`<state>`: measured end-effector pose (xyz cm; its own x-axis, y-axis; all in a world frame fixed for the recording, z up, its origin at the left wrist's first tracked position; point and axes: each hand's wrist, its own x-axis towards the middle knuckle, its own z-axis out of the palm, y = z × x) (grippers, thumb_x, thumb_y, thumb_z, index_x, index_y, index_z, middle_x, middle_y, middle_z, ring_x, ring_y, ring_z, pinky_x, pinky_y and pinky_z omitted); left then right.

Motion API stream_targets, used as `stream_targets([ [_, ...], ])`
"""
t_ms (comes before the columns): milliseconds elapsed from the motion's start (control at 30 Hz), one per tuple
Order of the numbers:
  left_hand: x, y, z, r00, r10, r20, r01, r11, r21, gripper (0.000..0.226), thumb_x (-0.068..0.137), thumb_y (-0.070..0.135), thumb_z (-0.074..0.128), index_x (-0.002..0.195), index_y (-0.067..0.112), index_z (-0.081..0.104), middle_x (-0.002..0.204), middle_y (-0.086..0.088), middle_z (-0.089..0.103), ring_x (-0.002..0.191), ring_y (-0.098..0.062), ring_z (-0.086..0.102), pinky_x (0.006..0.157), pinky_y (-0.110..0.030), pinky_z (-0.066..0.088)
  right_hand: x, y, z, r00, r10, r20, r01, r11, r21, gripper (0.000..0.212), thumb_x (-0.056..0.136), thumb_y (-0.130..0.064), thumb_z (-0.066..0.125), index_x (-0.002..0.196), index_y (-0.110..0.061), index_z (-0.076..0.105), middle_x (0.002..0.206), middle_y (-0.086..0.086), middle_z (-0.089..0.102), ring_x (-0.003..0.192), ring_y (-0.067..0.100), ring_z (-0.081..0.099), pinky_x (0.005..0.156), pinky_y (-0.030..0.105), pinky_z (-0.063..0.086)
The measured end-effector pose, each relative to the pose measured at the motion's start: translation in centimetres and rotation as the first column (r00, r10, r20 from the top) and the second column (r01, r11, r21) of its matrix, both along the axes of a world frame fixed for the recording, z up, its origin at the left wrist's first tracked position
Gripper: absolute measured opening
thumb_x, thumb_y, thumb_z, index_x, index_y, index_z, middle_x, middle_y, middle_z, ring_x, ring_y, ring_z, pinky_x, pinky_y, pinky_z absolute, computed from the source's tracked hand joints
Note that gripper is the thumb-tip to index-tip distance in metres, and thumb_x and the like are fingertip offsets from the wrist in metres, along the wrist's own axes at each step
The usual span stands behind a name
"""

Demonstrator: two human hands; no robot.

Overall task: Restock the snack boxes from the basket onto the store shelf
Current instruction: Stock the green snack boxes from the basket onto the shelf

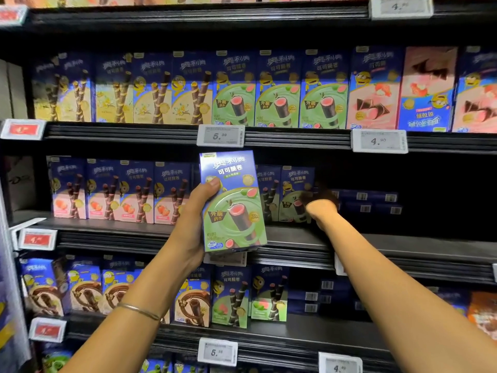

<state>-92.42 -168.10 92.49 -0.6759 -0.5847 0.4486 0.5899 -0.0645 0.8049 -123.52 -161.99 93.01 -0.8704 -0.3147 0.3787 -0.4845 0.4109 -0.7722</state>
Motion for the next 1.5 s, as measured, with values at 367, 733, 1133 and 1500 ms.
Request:
stream_targets([
  [367, -0.3, 0.0, -0.3, 1.000, -0.005, 0.014, 0.005, 1.000, 0.007, 0.026, 0.088, 0.043, 0.062, 0.088, 0.030, 0.084, 0.103, -0.007, 0.081, 0.086, -0.025, 0.079, 0.066, -0.035, 0.062, 2.1, 0.6, 0.0, 0.978, 0.102, 0.184, -0.068, 0.981, -0.183, 0.028, 0.092, -0.011, 0.066, 0.117, -0.002, 0.056, 0.129, 0.022, 0.061, 0.107, 0.032, 0.058, 0.091, 0.040, 0.052],
  [733, 0.3, 0.9, -1.3, 0.999, 0.035, 0.004, -0.035, 0.999, -0.019, 0.062, 0.092, 0.040, 0.060, 0.140, 0.002, 0.055, 0.124, -0.019, 0.072, 0.102, -0.036, 0.073, 0.080, -0.042, 0.062, 19.6, 6.5, 1.2, 0.693, 0.719, -0.045, -0.667, 0.616, -0.420, 0.038, 0.089, -0.061, 0.065, 0.109, -0.028, 0.067, 0.103, -0.012, 0.075, 0.096, 0.001, 0.071, 0.077, 0.028, 0.060],
  [1133, 1.8, 0.8, -2.0, 0.966, 0.177, 0.191, -0.172, 0.984, -0.042, 0.085, 0.079, 0.086, 0.047, 0.140, 0.028, 0.061, 0.128, -0.010, 0.074, 0.112, -0.038, 0.073, 0.095, -0.063, 0.056, 22.2, 5.0, -0.6, 0.781, 0.623, -0.048, -0.563, 0.669, -0.485, 0.021, 0.099, -0.036, 0.063, 0.112, -0.020, 0.064, 0.105, 0.003, 0.074, 0.090, 0.020, 0.074, 0.051, 0.028, 0.050],
  [1500, 4.4, -1.6, -2.4, 0.909, 0.391, 0.142, -0.400, 0.915, 0.044, 0.053, 0.102, 0.052, 0.055, 0.143, 0.018, 0.052, 0.126, -0.011, 0.074, 0.108, -0.033, 0.075, 0.089, -0.052, 0.062, 17.1, 4.9, -0.6, 0.754, 0.644, 0.130, -0.406, 0.612, -0.678, 0.025, 0.098, -0.019, 0.066, 0.119, -0.005, 0.062, 0.103, 0.010, 0.078, 0.084, 0.022, 0.077, 0.066, 0.034, 0.061],
])
